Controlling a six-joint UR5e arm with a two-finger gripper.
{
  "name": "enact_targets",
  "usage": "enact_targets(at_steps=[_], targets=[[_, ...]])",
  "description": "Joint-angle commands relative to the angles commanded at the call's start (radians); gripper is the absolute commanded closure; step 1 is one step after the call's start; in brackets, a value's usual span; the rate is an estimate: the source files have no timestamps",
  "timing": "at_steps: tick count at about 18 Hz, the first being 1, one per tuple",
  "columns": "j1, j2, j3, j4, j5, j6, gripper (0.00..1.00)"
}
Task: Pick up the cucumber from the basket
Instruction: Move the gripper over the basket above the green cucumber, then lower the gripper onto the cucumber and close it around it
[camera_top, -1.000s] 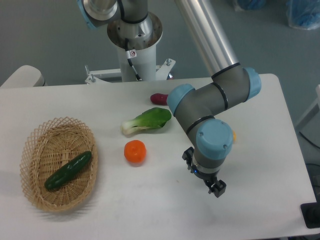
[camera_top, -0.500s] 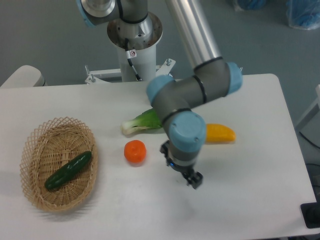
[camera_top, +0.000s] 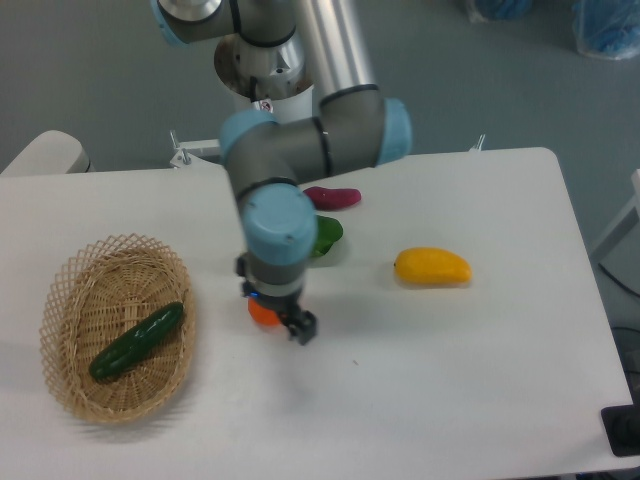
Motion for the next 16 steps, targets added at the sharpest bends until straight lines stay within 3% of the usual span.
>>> enact_targets(at_steps=[4,10,16], targets=[[-0.072,0.006,-0.026,0.021,-0.002,-0.143,0.0],[-0.147,-0.043,-0.026,0.127,0.002,-0.318,0.0],[-0.187,-0.086,-0.025,0.179,0.002,-0.366,0.0]])
